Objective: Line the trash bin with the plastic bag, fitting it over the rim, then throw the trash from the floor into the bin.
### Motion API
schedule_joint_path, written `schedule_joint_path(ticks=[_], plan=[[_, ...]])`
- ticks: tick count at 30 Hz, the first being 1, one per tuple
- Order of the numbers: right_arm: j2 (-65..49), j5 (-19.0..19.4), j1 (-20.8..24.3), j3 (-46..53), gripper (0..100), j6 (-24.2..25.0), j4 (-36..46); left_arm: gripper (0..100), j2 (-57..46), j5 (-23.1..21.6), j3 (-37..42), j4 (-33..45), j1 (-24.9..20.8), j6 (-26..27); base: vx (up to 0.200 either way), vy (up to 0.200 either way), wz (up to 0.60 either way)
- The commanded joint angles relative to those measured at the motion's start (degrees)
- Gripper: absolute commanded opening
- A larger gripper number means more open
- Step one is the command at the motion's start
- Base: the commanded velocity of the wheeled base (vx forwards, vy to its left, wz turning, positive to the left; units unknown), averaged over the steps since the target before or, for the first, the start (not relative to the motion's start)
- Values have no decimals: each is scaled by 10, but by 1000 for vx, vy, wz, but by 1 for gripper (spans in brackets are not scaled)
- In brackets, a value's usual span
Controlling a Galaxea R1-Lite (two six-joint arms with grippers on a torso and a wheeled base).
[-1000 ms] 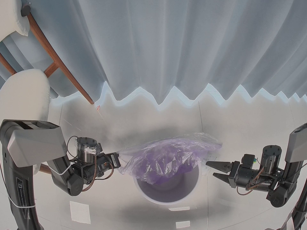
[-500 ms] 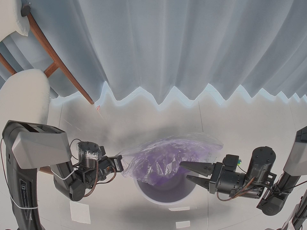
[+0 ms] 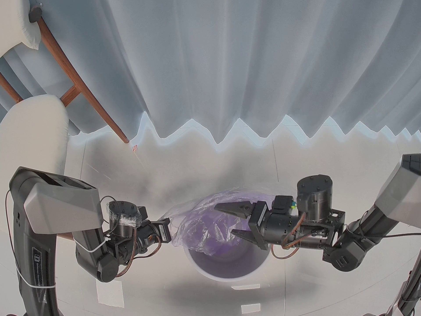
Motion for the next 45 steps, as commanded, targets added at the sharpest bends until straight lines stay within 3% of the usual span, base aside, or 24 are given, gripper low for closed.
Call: schedule_joint_path(ticks=[1,7,8,19,31,39,45], plan=[[23,0,-7,-92,100,15,63,0,4,1,4,-17,-10,5,0,0,0],[49,2,-34,-155,100,36,114,0,9,-1,10,-22,-10,22,0,0,0],[54,3,-40,-163,0,36,122,0,13,1,10,-26,-10,23,0,0,0],[53,2,-60,-181,0,41,170,0,26,2,10,-47,-12,24,0,0,0],[-91,10,-27,29,0,38,196,0,38,9,2,-44,-6,23,0,0,0],[-85,6,5,155,0,-77,188,0,48,37,-4,-39,0,24,0,0,0],[-80,3,43,202,0,-117,187,0,50,49,-1,-39,-1,24,0,0,0]])
